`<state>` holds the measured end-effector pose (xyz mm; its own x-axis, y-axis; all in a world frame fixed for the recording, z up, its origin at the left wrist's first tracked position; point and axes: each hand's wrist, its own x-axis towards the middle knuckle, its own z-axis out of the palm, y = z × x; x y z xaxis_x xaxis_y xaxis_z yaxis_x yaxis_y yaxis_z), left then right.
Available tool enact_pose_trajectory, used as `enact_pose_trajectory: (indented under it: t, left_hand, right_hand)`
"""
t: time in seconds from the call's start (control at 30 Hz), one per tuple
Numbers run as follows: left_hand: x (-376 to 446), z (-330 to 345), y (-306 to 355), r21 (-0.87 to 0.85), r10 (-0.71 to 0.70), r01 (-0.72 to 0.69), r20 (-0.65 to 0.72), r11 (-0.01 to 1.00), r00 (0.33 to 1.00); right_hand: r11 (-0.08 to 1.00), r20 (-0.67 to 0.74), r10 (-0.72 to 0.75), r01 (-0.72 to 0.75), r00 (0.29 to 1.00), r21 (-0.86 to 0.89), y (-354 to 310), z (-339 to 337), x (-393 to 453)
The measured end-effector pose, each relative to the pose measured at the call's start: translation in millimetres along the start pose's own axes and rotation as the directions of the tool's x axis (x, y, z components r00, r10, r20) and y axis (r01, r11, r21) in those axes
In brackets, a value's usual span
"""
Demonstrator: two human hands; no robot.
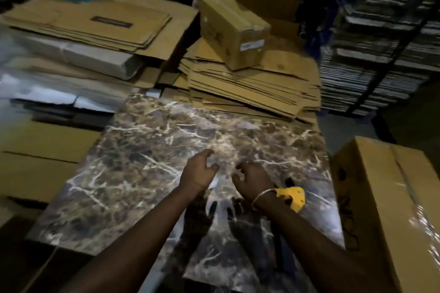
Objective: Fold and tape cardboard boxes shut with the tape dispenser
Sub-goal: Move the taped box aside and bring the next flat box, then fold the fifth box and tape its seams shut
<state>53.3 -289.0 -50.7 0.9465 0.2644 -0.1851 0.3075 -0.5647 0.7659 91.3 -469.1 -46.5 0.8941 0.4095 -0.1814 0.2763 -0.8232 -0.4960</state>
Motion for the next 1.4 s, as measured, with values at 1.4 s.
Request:
enact_pose_trajectory:
  t: [1.4]
  left_hand:
    - [-218.3,-424.3,-525.6,-0.546,-0.844,0.763,-0.536,0.346,-0.001]
  right_hand:
    - [0.923,0.767,-0.177,0.374,0.616,-0.088,-584.9,436.7,114.6]
